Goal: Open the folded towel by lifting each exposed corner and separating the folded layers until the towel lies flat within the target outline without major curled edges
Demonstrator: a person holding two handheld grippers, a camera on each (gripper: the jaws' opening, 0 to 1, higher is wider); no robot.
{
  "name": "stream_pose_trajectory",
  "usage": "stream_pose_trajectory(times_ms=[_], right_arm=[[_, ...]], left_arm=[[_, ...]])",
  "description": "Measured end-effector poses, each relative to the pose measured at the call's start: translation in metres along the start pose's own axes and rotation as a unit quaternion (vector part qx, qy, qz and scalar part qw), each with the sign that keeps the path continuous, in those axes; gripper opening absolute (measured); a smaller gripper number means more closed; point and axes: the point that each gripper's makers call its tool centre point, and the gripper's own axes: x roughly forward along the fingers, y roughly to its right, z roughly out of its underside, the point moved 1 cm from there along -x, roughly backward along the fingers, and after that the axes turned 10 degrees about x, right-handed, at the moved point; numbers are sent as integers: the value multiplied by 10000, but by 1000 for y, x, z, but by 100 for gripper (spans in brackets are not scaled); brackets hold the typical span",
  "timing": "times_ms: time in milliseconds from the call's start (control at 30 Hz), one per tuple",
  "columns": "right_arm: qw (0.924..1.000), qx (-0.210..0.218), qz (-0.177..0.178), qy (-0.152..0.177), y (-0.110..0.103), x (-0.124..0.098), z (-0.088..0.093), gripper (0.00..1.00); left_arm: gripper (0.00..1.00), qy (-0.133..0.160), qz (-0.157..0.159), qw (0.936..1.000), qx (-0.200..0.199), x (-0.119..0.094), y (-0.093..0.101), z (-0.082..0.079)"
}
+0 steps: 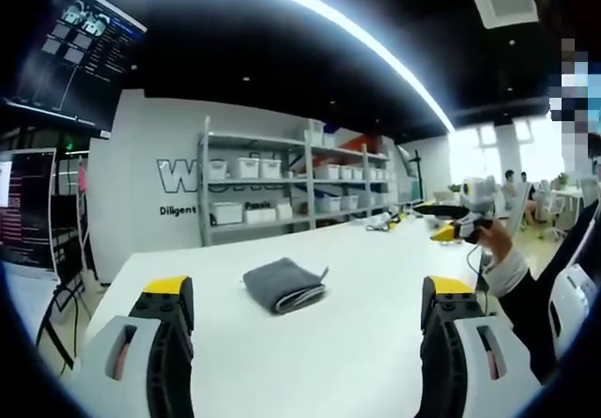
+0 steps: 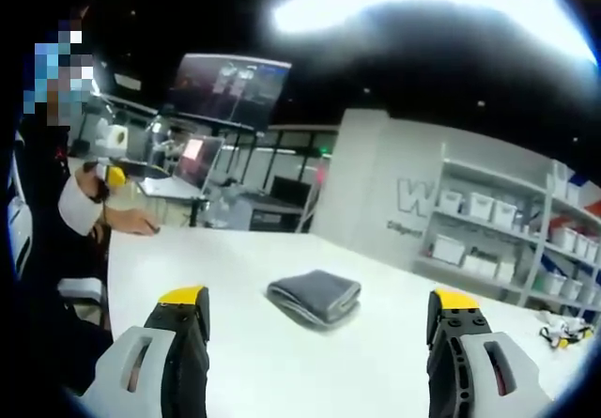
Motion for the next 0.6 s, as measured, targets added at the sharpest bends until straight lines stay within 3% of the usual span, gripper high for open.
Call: stream_pose_trajectory(times_ms=[600], right_arm=[[10000, 17, -23, 73, 4, 7, -4, 98]], left_arm=[[100, 50, -74, 10000, 2, -5, -2, -2]])
